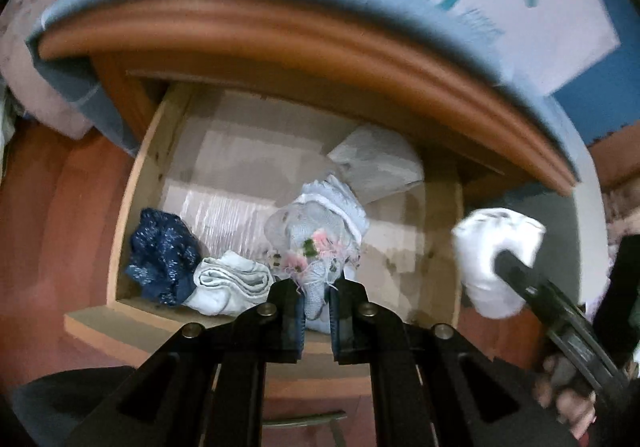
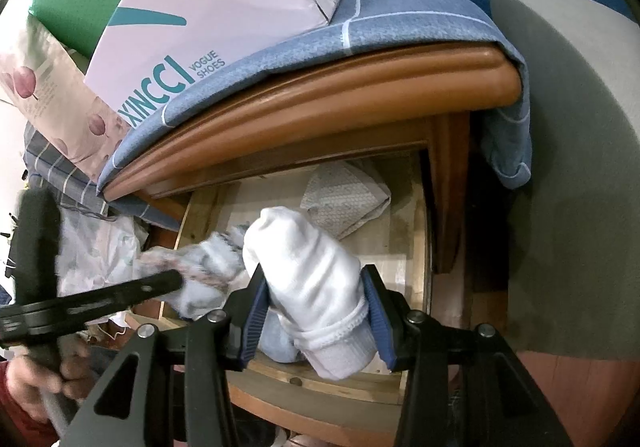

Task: Take underwear out of drawer
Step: 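Lift the floral panties with the left tool over the white box, then open the left tool to drop the floral panties into the box, then move the left tool back to the drawer while the right tool carries the white sock up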

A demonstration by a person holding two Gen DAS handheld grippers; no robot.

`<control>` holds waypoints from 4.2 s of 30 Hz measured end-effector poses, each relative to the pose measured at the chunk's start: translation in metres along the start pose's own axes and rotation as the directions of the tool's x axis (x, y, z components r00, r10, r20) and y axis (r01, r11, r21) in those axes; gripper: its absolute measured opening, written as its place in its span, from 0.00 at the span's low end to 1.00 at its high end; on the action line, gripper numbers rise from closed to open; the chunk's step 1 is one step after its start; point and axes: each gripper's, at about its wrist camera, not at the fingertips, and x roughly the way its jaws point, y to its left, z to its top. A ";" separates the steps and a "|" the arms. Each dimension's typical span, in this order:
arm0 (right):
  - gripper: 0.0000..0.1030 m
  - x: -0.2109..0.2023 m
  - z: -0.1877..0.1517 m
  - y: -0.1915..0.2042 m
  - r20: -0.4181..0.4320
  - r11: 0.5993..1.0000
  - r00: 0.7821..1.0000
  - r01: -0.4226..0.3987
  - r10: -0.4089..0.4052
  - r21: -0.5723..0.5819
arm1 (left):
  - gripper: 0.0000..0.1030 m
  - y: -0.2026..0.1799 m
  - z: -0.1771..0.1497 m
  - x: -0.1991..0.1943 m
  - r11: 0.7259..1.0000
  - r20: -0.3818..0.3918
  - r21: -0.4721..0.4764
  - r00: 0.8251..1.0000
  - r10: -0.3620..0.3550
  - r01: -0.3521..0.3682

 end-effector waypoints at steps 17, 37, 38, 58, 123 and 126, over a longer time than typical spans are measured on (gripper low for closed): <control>0.45 0.003 -0.002 0.004 -0.011 1.000 1.000 0.008 -0.008 -0.008 | 0.07 -0.026 0.001 -0.148 0.981 0.199 0.192 0.979 -0.055 0.016; 0.45 0.005 -0.003 0.007 -0.018 1.000 1.000 0.005 -0.005 -0.020 | 0.08 -0.057 0.141 -0.259 0.966 0.490 0.187 0.869 0.065 -0.177; 0.45 0.005 -0.003 0.007 -0.020 1.000 1.000 0.002 -0.003 -0.020 | 0.08 -0.056 0.152 -0.252 0.969 0.476 0.183 0.877 0.062 -0.167; 0.45 0.006 -0.006 0.008 -0.034 1.000 0.999 -0.022 0.021 -0.019 | 0.08 -0.041 0.225 -0.138 0.963 0.375 0.116 0.909 0.183 -0.242; 0.45 -0.046 0.003 0.104 0.077 0.907 0.962 0.273 -0.262 -0.321 | 0.82 0.092 0.024 -0.083 0.924 0.437 -0.064 0.822 0.366 -0.378; 0.45 -0.069 0.018 0.122 0.109 0.898 0.961 0.277 -0.255 -0.342 | 0.82 0.094 0.025 -0.083 0.927 0.426 -0.059 0.831 0.359 -0.370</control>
